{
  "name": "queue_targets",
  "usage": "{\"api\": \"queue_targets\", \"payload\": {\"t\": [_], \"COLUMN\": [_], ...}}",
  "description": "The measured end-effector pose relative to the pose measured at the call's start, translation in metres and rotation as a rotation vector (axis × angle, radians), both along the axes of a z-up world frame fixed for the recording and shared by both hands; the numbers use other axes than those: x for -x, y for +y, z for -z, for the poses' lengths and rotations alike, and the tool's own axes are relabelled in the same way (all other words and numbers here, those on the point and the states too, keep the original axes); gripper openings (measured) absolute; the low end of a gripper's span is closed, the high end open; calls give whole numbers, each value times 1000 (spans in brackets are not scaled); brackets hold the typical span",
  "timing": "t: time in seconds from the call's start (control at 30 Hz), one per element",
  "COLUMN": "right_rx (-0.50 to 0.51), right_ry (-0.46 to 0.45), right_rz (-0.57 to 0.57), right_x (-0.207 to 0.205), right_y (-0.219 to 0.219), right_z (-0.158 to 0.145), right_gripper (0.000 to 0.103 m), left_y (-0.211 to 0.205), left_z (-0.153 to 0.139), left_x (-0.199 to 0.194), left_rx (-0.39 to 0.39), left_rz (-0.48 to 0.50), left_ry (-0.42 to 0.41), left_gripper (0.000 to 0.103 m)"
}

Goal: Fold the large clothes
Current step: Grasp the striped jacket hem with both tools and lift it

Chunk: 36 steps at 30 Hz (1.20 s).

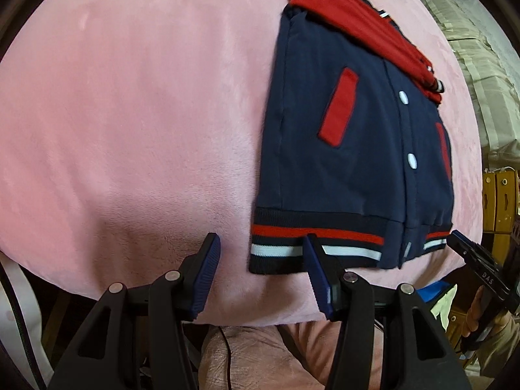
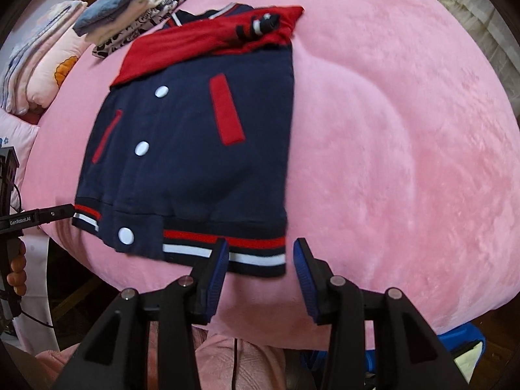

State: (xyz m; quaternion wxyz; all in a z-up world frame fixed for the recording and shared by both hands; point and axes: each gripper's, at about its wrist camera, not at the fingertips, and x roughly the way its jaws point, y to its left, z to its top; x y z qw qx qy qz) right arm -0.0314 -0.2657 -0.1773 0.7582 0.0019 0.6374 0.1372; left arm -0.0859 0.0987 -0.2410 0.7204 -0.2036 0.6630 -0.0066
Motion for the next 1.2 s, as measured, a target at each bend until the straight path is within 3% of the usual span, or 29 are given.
{"api": "queue_targets", "payload": {"t": [0.4, 0.47, 0.5, 0.53, 0.57, 0.6, 0.7, 0.77, 0.87, 1.03, 1.2], "right_rx": [-10, -10, -19, -36, -32, -22, -16, -33, -92, -199, -332], "right_ry": [-7, 1, 16, 40, 47, 51, 60, 66, 74, 83, 27], "right_rz": [-5, -10, -18, -31, -38, -50, -71, -74, -70, -62, 11], "right_x": [-1, 1, 1, 0, -1, -2, -3, -5, -10, -37, -95], "right_y": [0, 2, 3, 7, 9, 12, 13, 12, 3, -5, -11], "right_z": [32, 32, 32, 32, 30, 27, 17, 9, -12, -41, -73], "right_gripper": [44, 39, 31, 17, 14, 12, 11, 10, 10, 10, 10], "left_y": [3, -1, -3, -6, -10, -16, -31, -34, -23, 6, 22], "left_z": [24, 24, 24, 23, 22, 20, 8, 1, -16, -52, -86], "left_x": [4, -1, -2, -4, -8, -10, -12, -14, -19, -38, -87], "left_rx": [37, 33, 38, 42, 46, 35, -29, -24, 70, 301, 390], "left_rz": [-55, -44, -36, -14, 11, 44, 107, 108, 38, -177, -312], "left_ry": [-5, 8, 11, 16, 17, 21, 27, 39, 53, 40, -48], "left_gripper": [61, 59, 49, 41, 23, 16, 10, 8, 8, 8, 8]}}
